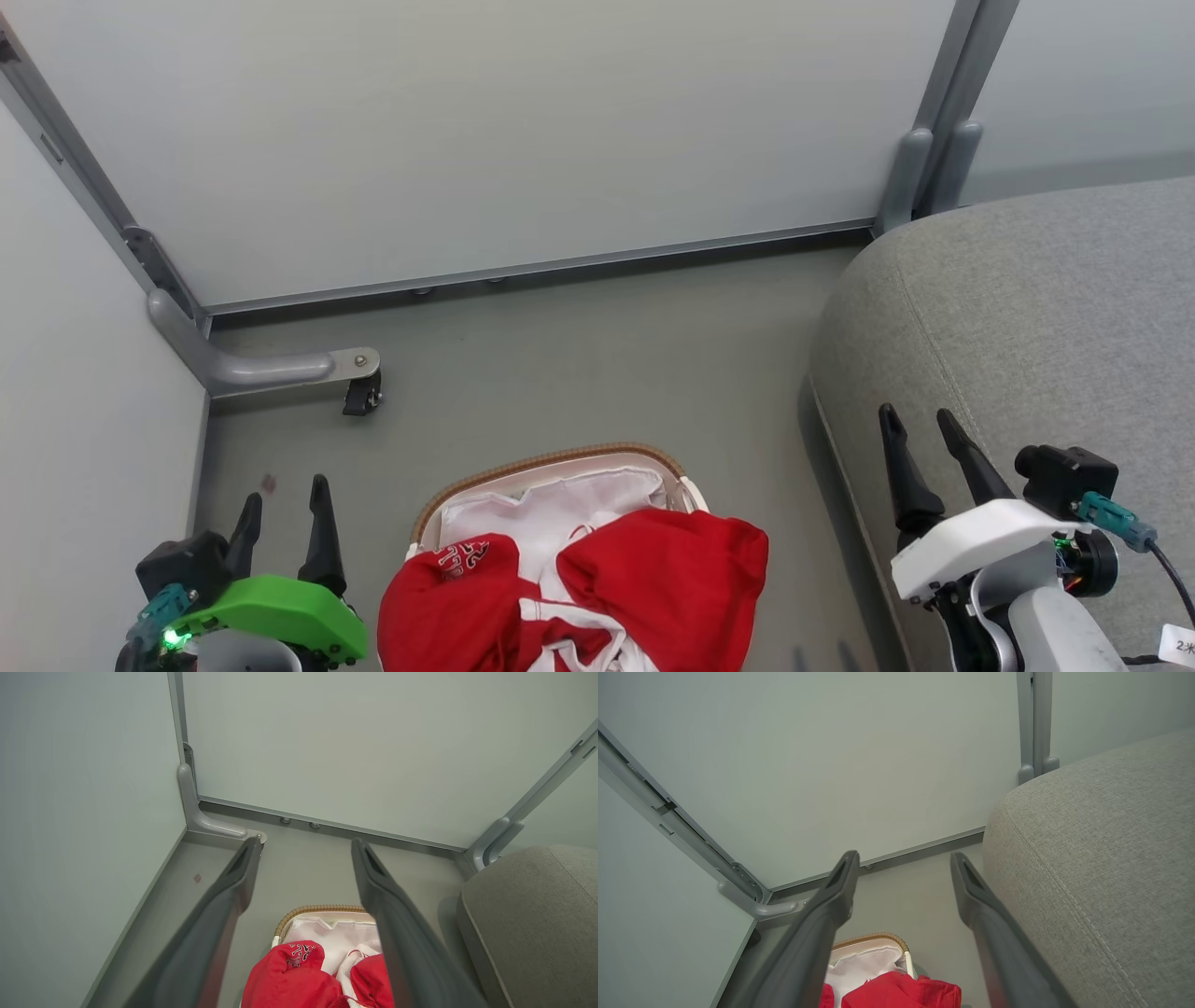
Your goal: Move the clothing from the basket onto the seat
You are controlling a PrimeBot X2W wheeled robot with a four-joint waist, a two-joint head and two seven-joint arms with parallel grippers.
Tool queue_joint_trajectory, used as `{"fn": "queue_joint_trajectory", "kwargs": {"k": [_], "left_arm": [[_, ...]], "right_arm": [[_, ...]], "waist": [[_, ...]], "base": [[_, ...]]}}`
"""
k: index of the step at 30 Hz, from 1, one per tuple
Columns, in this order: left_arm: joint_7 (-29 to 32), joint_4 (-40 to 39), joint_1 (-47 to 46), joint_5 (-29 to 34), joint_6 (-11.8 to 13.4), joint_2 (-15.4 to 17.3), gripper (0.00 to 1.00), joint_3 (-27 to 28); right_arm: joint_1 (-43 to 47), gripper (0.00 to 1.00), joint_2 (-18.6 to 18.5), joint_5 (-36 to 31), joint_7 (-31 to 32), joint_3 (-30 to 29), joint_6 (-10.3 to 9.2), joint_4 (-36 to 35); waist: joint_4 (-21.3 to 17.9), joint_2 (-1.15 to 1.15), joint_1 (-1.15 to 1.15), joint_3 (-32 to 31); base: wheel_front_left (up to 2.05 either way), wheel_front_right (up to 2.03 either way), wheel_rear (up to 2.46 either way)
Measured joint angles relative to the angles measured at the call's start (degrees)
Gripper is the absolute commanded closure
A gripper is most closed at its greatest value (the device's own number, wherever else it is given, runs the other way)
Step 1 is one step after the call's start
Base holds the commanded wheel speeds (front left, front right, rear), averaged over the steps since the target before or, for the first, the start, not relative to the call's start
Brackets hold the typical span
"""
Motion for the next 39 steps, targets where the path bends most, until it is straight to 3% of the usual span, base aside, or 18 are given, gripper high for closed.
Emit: {"fn": "queue_joint_trajectory", "kwargs": {"k": [31, 39], "left_arm": [[-3.9, -2.4, -0.1, 16.3, -0.6, -1.4, 0.00, -1.1], [-4.8, 2.1, 1.2, 17.1, -2.8, -2.7, 0.00, 0.2]], "right_arm": [[-1.2, 0.00, 0.2, -13.8, -3.8, 1.3, 0.01, -2.2], [-0.2, 0.00, 0.1, -16.8, -4.8, 2.3, 0.01, 0.9]], "waist": [[-0.5, 0.00, 0.00, 0.6], [-0.7, 0.00, 0.00, 0.2]], "base": [[0.00, 0.00, 0.00], [0.00, 0.00, 0.00]]}}
